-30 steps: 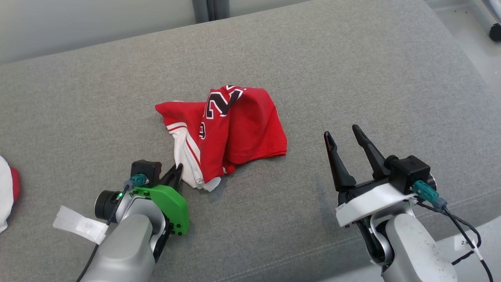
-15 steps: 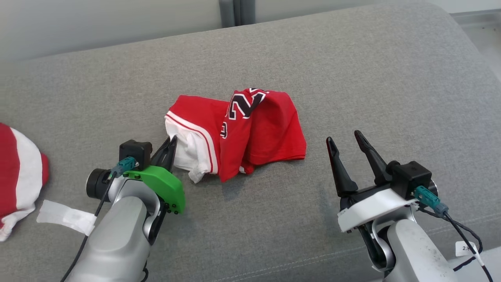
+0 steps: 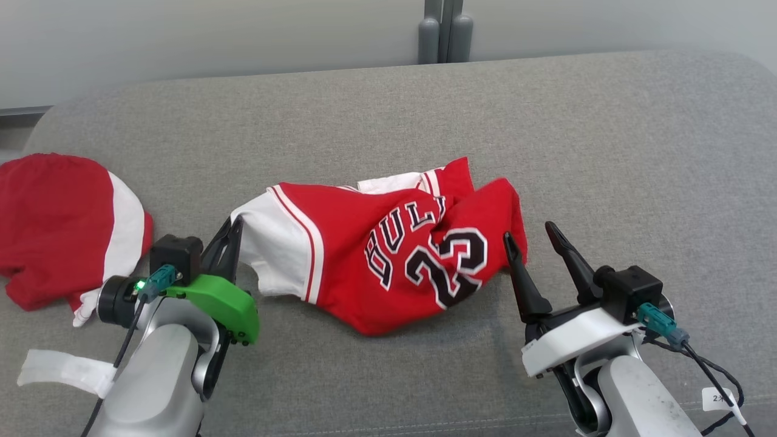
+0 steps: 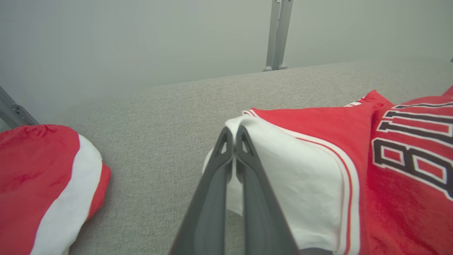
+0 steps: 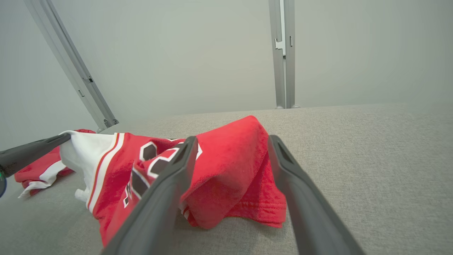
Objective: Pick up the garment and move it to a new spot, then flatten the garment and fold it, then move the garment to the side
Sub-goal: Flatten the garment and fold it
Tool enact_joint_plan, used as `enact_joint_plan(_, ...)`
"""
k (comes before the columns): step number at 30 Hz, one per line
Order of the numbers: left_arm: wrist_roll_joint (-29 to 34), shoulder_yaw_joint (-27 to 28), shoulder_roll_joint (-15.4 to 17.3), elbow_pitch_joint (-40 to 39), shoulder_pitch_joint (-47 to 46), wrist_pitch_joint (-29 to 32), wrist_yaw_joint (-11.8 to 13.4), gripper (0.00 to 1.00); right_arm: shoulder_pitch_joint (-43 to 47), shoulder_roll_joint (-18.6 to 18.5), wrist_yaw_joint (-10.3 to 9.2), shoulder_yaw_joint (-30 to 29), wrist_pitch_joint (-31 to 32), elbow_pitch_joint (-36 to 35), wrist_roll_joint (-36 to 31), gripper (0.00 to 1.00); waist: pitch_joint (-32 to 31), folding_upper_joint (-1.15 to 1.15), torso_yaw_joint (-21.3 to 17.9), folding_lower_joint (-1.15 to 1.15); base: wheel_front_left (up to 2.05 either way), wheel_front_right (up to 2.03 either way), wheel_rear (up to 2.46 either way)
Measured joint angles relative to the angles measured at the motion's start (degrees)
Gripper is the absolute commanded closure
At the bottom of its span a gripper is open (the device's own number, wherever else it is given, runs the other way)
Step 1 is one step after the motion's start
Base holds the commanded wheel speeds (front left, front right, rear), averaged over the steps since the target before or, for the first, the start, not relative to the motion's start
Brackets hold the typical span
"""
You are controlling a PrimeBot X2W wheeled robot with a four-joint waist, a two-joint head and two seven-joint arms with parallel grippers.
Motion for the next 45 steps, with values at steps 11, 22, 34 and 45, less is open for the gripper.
enact_joint_plan(11, -2.03, 3.0, 3.72, -17.36, 15.55, 1.23, 6.25, 1.0, 1.23, 0.0, 0.0, -0.22, 0.0, 0.05, 0.1, 0.0, -1.27, 0.0, 1.67, 0.0, 0.0, 0.0, 0.0)
enact_joint_plan(22, -4.12, 4.45, 4.74, -27.71, 25.54, 4.43, 11.84, 1.0, 1.07, 0.01, 0.0, -0.59, 0.0, 0.48, -0.13, 0.0, -0.52, 0.0, 2.29, 0.0, 0.0, 0.0, 0.0)
enact_joint_plan(34, -5.04, 6.19, 3.83, -22.98, 25.63, 1.36, 11.79, 0.0, 0.01, 0.01, 0.0, -0.87, 0.0, 2.21, -0.2, 0.0, 0.01, 0.0, 1.32, 0.0, 0.0, 0.0, 0.0)
enact_joint_plan(45, -1.01, 11.01, 1.6, -26.8, 25.14, 0.03, 11.77, 0.0, -0.07, 0.01, 0.0, -2.55, 0.0, 3.66, -1.08, 0.0, -0.79, 0.0, 1.5, 0.0, 0.0, 0.0, 0.0)
